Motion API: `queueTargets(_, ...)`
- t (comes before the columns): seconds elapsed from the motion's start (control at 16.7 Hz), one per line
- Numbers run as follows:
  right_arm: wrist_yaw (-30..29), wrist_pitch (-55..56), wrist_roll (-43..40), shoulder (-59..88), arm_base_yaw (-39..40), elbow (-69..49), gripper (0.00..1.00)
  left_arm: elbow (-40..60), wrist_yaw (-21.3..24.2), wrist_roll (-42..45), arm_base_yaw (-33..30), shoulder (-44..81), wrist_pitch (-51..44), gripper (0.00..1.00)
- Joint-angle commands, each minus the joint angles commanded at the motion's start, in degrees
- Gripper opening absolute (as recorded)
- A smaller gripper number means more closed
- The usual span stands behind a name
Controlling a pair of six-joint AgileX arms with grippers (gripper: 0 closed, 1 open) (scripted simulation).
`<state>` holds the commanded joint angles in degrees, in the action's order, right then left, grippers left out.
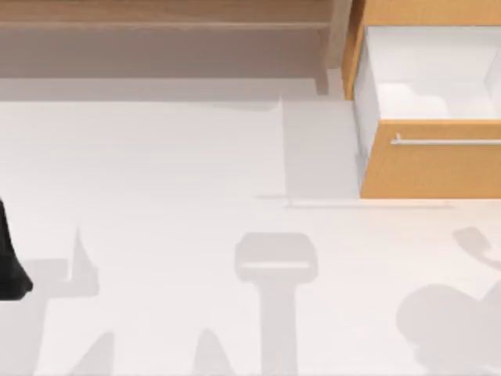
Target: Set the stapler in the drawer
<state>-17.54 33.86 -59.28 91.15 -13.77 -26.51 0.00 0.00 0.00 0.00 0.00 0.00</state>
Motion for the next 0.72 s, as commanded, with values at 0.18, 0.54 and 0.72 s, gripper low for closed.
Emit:
queueTargets(0.18,3.2,-24.9,13.5,-3.5,-5.8,-7.0,1.0,0.0,0.0,0.0,0.0,0.0,0.0,1.0)
queueTargets(0.54,10.4,-67.1,41.4,-6.5,-13.2,-20.7,1.0,0.0,0.0,0.0,0.0,0.0,0.0,1.0)
queueTargets(0.72,13.9,-80.9,53.6,-5.7,-14.7,-25.6,1.0,0.0,0.0,0.0,0.0,0.0,0.0,1.0)
